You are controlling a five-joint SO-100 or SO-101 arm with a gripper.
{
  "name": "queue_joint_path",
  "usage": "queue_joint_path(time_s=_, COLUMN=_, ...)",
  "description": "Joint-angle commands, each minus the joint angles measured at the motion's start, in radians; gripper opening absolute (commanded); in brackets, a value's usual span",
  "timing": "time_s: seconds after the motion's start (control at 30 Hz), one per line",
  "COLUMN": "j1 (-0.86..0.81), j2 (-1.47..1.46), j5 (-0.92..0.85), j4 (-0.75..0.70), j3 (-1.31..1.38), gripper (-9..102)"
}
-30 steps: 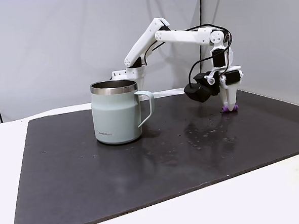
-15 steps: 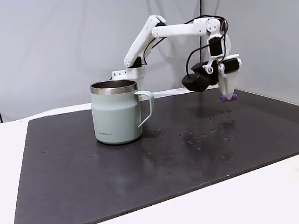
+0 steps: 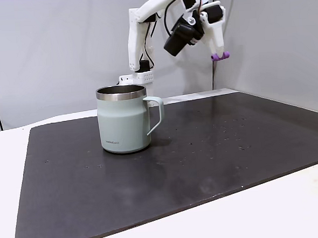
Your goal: Grasp a pengrip and put it in the cup.
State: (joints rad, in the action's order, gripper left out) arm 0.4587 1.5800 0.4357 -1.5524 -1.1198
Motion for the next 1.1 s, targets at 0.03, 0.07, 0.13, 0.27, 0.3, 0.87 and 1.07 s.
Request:
queue_joint_path(time_s=0.03, j1=-0.118, j2=0.284, j5=-0.132, j4=0.012, j3=-0.179, gripper=0)
queue_joint_path(time_s=0.07, j1=-0.149, j2=0.327, j5=-0.163, j4=0.017, j3=-0.215, gripper=0)
queue_joint_path(time_s=0.13, j1=-0.218, j2=0.397, j5=-0.229, j4=0.017, j3=-0.267, gripper=0)
queue_joint_path(time_s=0.27, j1=-0.356, j2=0.5, j5=-0.357, j4=0.023, j3=-0.347, gripper=0)
queue_joint_path(time_s=0.3, j1=-0.39, j2=0.518, j5=-0.39, j4=0.029, j3=-0.362, gripper=0)
queue_joint_path(time_s=0.87, j1=-0.781, j2=0.561, j5=-0.724, j4=0.477, j3=-0.549, gripper=0)
queue_joint_path(time_s=1.07, j1=-0.827, j2=0.528, j5=-0.75, j4=0.666, j3=-0.609, gripper=0)
